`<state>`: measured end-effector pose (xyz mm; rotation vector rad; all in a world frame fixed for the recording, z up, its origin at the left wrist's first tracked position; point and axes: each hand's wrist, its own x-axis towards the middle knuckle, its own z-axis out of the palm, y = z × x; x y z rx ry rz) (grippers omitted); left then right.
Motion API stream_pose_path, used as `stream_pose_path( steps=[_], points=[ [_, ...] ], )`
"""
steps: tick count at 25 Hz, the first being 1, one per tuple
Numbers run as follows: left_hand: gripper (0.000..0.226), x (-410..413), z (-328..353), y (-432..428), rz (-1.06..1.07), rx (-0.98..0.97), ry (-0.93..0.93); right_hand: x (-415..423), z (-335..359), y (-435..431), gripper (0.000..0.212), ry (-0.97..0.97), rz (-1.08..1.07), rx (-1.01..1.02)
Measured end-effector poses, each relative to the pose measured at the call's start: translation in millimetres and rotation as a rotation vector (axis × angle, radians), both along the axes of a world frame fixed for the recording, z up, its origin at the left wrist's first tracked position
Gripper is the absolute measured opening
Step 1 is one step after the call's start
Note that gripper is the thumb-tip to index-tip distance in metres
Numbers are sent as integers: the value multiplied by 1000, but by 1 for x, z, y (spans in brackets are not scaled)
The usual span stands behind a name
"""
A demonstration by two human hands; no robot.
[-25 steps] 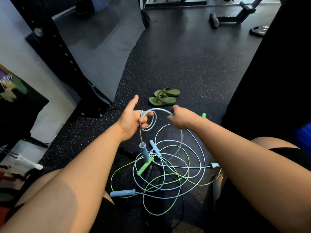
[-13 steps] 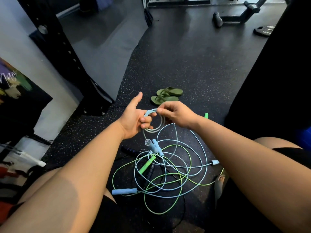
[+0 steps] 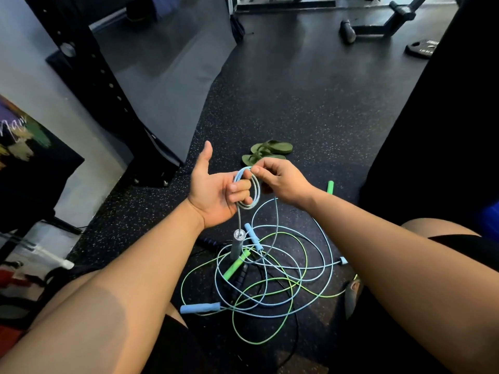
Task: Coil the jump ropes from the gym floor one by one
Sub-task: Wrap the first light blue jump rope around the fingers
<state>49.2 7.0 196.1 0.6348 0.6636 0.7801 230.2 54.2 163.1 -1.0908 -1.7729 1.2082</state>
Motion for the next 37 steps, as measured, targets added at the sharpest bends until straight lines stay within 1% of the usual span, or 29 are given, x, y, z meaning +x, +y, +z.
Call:
stream_pose_path(
  steps=[2,4,6,9,10,12,15,17,20,22,23,26,28,31,34,35,37],
  points=[
    [99,2,3,-2,-77,26,21,0,2,-1,22,-21,22,36],
    [97,5,6,-3,-95,41,28,-2,-1,-3,23,-40,44,36],
    [86,7,6,0,-25,27,75,-2,-5,-1,24,-54,20,31],
    [75,10,4,5,76,15,267,5,-6,6,19,-176,-64,145],
    [74,10,4,5,91,14,292,7,-5,8,17,-208,-83,171],
    [75,9,6,5,76,18,266,10,-5,9,17,-247,-108,168],
    [77,8,11,3,-20,46,211,12,-5,8,18,-320,-146,143],
    [78,9,10,3,-10,51,206,12,-5,8,22,-400,-159,146],
    [77,9,4,5,90,51,229,8,-5,6,30,-512,-175,136],
    [77,11,3,5,165,57,186,6,-6,6,36,-560,-184,119],
    [78,10,4,6,214,58,135,5,-7,5,38,-574,-167,103],
    [82,-2,8,12,413,49,-67,1,-18,-4,33,-632,19,32],
    [83,-13,9,17,534,67,-88,-1,-23,-16,27,-659,170,-42],
    [84,-18,10,19,620,102,-4,-8,-19,-25,25,-709,292,-47],
    [85,-16,11,20,680,88,55,-17,-6,-31,31,-840,395,130],
    [90,-16,9,22,680,76,122,-19,-1,-33,33,-861,410,205],
    [106,-15,0,27,619,87,383,-20,8,-37,35,-846,391,368]
  ],
)
